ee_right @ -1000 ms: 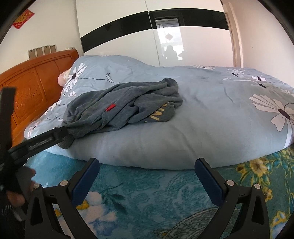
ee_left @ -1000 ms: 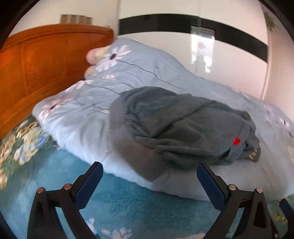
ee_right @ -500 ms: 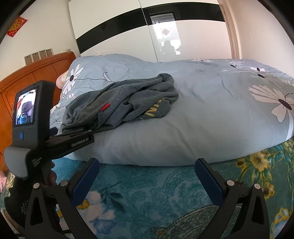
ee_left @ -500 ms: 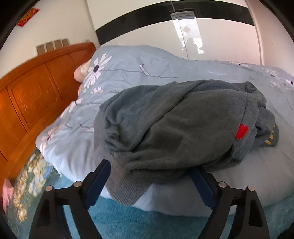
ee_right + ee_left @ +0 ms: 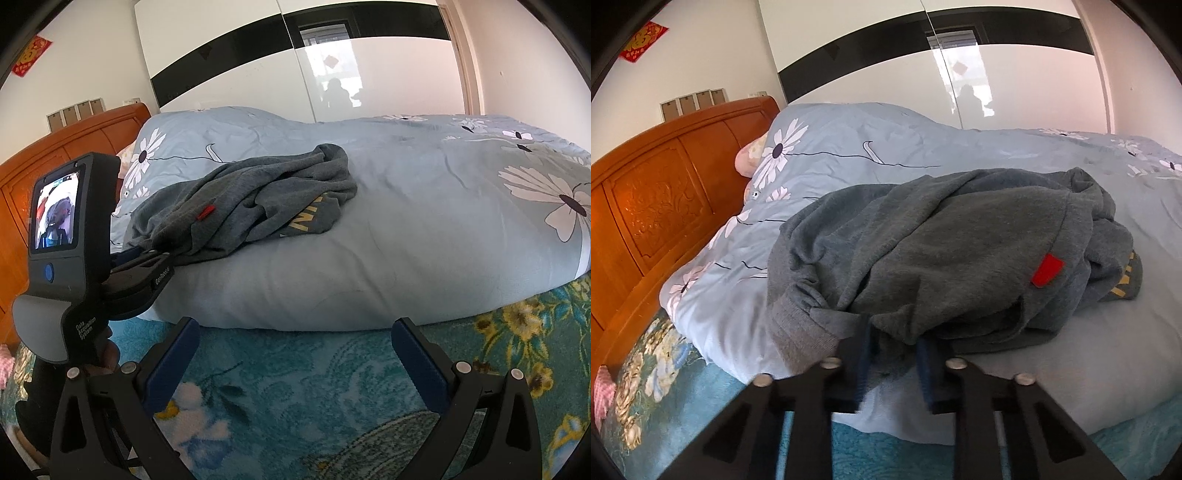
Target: Fold clothes
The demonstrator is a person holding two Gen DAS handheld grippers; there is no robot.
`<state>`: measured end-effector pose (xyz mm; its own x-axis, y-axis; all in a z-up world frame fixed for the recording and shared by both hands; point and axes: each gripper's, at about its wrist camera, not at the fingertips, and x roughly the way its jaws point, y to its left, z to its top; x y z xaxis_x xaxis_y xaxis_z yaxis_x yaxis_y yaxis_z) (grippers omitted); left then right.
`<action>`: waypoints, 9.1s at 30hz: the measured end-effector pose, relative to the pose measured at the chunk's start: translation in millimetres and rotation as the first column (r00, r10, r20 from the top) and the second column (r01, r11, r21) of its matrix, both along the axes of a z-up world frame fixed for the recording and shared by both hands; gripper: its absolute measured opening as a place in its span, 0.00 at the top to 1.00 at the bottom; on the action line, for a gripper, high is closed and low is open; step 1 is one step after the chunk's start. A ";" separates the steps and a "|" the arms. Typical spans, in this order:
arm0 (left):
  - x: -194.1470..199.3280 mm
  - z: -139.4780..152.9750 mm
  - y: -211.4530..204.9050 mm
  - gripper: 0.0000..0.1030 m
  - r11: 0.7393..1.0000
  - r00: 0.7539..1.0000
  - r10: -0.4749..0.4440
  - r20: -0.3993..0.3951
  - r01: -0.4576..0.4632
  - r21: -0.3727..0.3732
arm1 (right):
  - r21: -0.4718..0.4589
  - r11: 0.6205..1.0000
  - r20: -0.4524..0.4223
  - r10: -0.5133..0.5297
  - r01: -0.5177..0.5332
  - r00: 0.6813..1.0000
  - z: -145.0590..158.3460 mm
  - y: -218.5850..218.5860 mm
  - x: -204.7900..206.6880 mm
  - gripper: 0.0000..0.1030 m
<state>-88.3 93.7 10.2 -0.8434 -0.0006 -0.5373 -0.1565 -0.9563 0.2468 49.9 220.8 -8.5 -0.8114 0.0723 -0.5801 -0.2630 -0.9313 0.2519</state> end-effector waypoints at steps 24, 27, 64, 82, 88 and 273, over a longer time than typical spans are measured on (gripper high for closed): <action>319.1 76.3 -228.0 0.91 0.960 0.963 0.268 0.040 -0.271 0.077 | -0.319 0.930 -0.341 0.066 -0.181 0.938 64.7 -41.9 97.7 0.00; 363.5 66.2 -249.7 0.91 0.945 0.953 0.279 0.121 -0.295 0.142 | -0.265 0.938 -0.237 0.161 -0.224 0.958 57.0 -66.1 117.1 0.00; 340.7 38.0 -230.1 0.39 0.926 0.927 -0.043 0.372 -0.103 0.364 | -0.434 0.880 0.226 0.313 -0.192 0.922 -10.9 9.3 260.3 0.37; 270.9 -46.8 -247.1 0.87 0.759 0.780 -0.191 0.596 -0.267 0.593 | -0.715 0.692 0.208 0.349 -0.102 0.914 -37.7 -15.2 244.3 0.92; 295.3 9.4 -256.8 0.90 0.710 0.838 -0.238 0.491 -0.195 0.677 | -0.731 0.647 0.052 0.370 -0.217 0.928 18.1 -12.7 232.4 0.93; 306.0 -40.6 -498.5 0.41 0.598 0.781 0.318 0.538 -0.606 0.525 | -0.576 0.817 0.337 0.209 0.025 0.918 -51.8 2.3 131.1 0.56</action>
<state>217.7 -404.7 -30.4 -0.5749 0.1269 -0.8083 0.4189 -0.8029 -0.4240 181.1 223.1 -60.3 -0.5135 -0.4218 -0.7473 -0.3649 -0.6809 0.6350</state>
